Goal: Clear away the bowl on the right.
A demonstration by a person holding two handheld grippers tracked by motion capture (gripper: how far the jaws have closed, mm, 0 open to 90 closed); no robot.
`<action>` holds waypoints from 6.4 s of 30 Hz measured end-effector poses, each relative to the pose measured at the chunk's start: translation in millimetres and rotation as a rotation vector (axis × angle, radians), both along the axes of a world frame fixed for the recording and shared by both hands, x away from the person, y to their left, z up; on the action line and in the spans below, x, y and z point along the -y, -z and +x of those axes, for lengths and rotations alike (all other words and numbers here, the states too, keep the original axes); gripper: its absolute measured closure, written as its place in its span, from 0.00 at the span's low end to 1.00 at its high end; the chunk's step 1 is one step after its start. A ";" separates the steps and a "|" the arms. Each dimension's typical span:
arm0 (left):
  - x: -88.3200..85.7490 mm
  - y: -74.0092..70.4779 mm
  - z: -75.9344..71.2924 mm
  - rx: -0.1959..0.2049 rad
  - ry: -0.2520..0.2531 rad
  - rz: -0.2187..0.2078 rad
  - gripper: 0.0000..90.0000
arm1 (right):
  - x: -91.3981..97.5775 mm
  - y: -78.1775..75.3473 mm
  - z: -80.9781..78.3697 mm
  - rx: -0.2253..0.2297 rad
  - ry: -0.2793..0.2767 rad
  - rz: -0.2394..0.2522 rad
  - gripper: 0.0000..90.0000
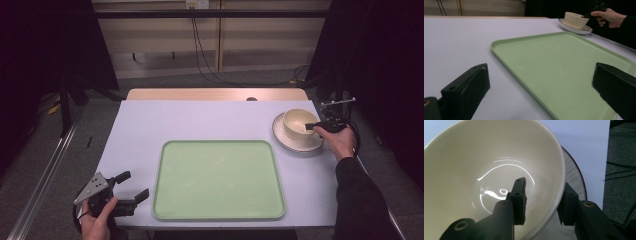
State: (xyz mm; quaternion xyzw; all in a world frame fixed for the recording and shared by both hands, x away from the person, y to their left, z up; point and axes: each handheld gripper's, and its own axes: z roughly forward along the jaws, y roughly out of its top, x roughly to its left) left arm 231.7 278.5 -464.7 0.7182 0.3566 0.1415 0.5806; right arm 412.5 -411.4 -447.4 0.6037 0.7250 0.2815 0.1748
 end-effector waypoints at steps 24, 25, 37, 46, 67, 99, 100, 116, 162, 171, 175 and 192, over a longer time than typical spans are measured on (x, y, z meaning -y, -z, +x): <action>-1.2 0.0 -1.0 0.003 -0.006 0.015 0.02 | -0.7 0.1 5.8 -0.082 0.006 0.075 0.93; -1.2 0.0 -1.0 0.003 -0.006 0.015 0.02 | -0.7 0.1 5.8 -0.082 0.006 0.075 0.93; -2.6 -0.2 -1.1 0.004 0.004 0.019 0.02 | 3.0 -1.5 2.6 -0.074 0.011 0.126 0.94; -1.7 -0.2 -1.2 0.002 0.009 0.012 0.02 | 9.7 -3.3 -0.1 -0.058 0.024 0.161 0.93; -2.7 -0.4 -1.1 0.004 0.011 0.019 0.02 | 13.6 -11.9 -6.0 -0.017 0.020 0.189 0.93; -1.6 -0.2 -1.1 0.003 0.010 0.008 0.02 | 17.3 -42.3 -19.2 0.069 -0.031 0.241 0.93; -1.5 -0.2 -1.2 0.004 0.006 0.007 0.02 | 16.9 -43.6 -19.9 0.073 -0.030 0.245 0.93; -1.6 -0.2 -1.2 0.003 0.006 0.007 0.02 | 9.9 -66.3 -26.8 0.104 -0.050 0.263 0.93; -2.4 -0.3 -0.9 0.005 0.008 0.023 0.02 | -44.9 -96.3 -29.3 0.110 -0.253 0.247 0.93; -1.1 -0.1 -1.0 0.002 -0.003 0.007 0.02 | -59.4 -91.9 -26.3 0.086 -0.276 0.229 0.93; -2.5 -0.3 -0.8 0.004 0.007 0.023 0.02 | -69.5 -87.3 -22.9 0.070 -0.299 0.210 0.93; -1.8 -0.2 -0.9 0.004 0.001 0.019 0.02 | -101.8 -71.3 -15.6 0.020 -0.329 0.188 0.93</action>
